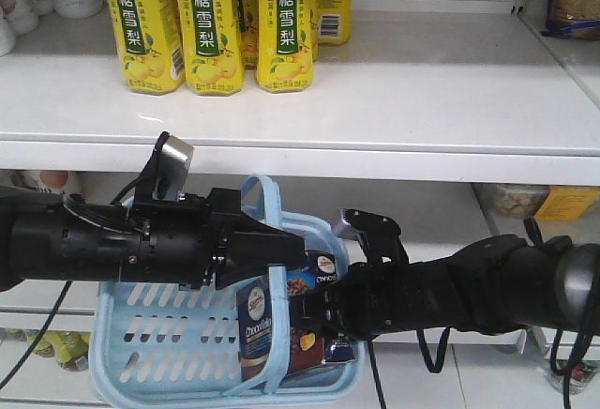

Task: Left arm holds basket, right arm returns cookies
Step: 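Close the right gripper on the Chocofello box inside the basket, then lift the box out of the basket with the right gripper toward the upper shelf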

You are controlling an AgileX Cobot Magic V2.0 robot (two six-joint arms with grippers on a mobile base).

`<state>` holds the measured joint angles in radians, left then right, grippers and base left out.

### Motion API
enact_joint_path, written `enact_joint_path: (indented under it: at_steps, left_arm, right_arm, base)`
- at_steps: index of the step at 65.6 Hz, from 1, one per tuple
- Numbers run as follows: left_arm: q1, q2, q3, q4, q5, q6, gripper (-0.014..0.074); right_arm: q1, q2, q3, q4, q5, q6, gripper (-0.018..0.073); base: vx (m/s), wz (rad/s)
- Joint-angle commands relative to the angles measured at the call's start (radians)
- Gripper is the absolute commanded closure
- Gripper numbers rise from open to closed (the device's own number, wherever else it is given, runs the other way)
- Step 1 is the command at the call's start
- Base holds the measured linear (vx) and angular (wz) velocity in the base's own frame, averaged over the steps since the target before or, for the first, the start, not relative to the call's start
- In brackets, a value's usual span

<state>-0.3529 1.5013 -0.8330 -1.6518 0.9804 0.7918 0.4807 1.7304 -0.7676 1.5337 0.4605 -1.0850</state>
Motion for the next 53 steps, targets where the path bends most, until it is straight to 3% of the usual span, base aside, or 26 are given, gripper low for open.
enact_joint_path:
  at_steps: [1,16,27,53]
  left_arm:
    - [-0.004,-0.041,-0.034,-0.121,0.065,0.006,0.0599]
    - [-0.004,-0.041,-0.034,-0.121,0.065,0.006,0.0599]
    - [-0.004,-0.041,-0.034,-0.121,0.065,0.006,0.0599]
    - [-0.004,-0.041,-0.034,-0.121,0.065,0.006,0.0599]
  right_arm:
    - [-0.003,-0.048,-0.023,0.01,0.045,-0.006,0.0414]
    - [-0.003,-0.133,-0.023,-0.027,0.038,0.037,0.041]
    - [-0.003,-0.195,-0.014,-0.113,0.031,0.119,0.0408]
    - [-0.005,-0.44,0.165,-0.128,-0.044,0.152,0.0408]
  base:
    - [0.0,0.0]
    - [0.0,0.0]
    - [0.0,0.0]
    - [0.0,0.0]
